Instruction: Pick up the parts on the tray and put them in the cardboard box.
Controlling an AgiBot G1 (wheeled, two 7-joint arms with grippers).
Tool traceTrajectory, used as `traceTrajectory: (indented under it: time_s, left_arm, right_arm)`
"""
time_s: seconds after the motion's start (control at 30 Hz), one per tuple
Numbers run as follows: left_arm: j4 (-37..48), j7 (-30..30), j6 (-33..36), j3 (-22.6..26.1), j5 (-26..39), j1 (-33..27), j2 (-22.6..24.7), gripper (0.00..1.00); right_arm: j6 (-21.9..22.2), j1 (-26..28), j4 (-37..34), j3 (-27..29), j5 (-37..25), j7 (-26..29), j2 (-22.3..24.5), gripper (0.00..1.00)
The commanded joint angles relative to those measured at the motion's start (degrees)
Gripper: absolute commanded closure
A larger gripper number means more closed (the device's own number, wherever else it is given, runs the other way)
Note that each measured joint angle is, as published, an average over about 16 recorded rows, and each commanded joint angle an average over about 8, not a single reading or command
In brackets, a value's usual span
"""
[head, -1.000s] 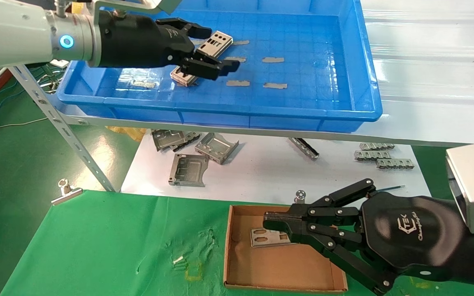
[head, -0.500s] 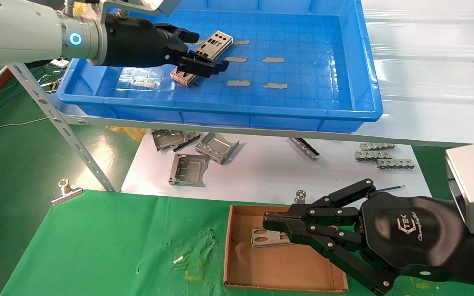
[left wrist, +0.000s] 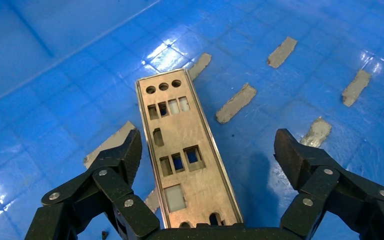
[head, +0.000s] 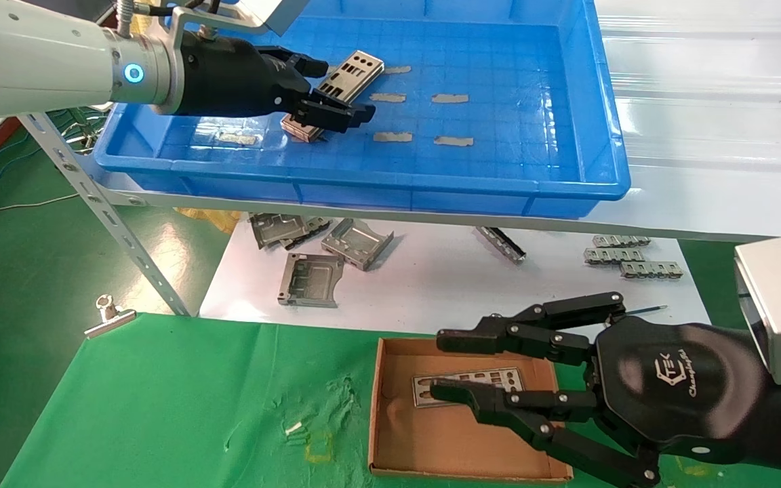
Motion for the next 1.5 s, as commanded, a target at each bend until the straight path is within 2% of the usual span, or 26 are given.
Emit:
traceTrajectory:
  time_s: [0.03, 0.6, 0.63, 0.67, 0.83, 0.9, 0.93, 0.97, 1.17, 1.2, 1.23, 1.5]
  left_arm:
    - [0.16, 0.05, -0.25, 0.09, 0.05, 0.02, 0.12, 1.00]
    - [0.36, -0.05, -1.21, 0.05, -0.88, 0.00, -0.01, 0.99]
    - [0.37, 0.05, -1.31, 0.03, -0.95, -0.01, -0.03, 0.94]
    - [0.39, 0.14, -1.38, 0.02, -0.99, -0.02, -0.05, 0.85]
    - [0.68, 0.39, -1.39, 0.13, -1.02, -0.18, -0.11, 0.22]
    - [0.82, 0.46, -1.37, 0.18, -1.03, -0.24, -0.13, 0.03]
    - [0.89, 0.50, -1.35, 0.20, -1.03, -0.27, -0.13, 0.04]
    - [0.96, 0.53, -1.34, 0.23, -1.03, -0.30, -0.14, 0.14]
    - [1.27, 0.73, -1.34, 0.48, -0.85, -0.51, -0.12, 0.89]
    - [1.30, 0.78, -1.34, 0.51, -0.85, -0.53, -0.12, 0.97]
    - [1.31, 0.83, -1.35, 0.52, -0.87, -0.55, -0.11, 1.00]
    - [1.11, 1.79, -1.54, 0.21, -1.54, -0.57, -0.22, 1.00]
  right_arm:
    - [0.00, 0.00, 0.00, 0.00, 0.00, 0.00, 0.00, 0.00]
    - [0.02, 0.01, 0.00, -0.04, 0.02, -0.02, 0.01, 0.00]
    - [0.02, 0.01, 0.00, -0.04, 0.03, -0.02, 0.02, 0.00]
    - [0.02, 0.01, 0.00, -0.04, 0.03, -0.02, 0.02, 0.00]
    - [0.02, 0.01, 0.00, -0.05, 0.03, -0.02, 0.02, 0.00]
    - [0.02, 0.01, 0.00, -0.05, 0.04, -0.03, 0.02, 0.00]
    - [0.02, 0.01, 0.00, -0.05, 0.04, -0.03, 0.02, 0.00]
    - [0.02, 0.01, 0.00, -0.06, 0.04, -0.03, 0.02, 0.00]
    - [0.03, 0.02, 0.00, -0.07, 0.05, -0.03, 0.03, 0.00]
    - [0.03, 0.02, 0.00, -0.07, 0.05, -0.03, 0.03, 0.00]
    - [0.03, 0.02, 0.00, -0.07, 0.05, -0.04, 0.03, 0.00]
    - [0.04, 0.02, 0.00, -0.09, 0.06, -0.04, 0.03, 0.00]
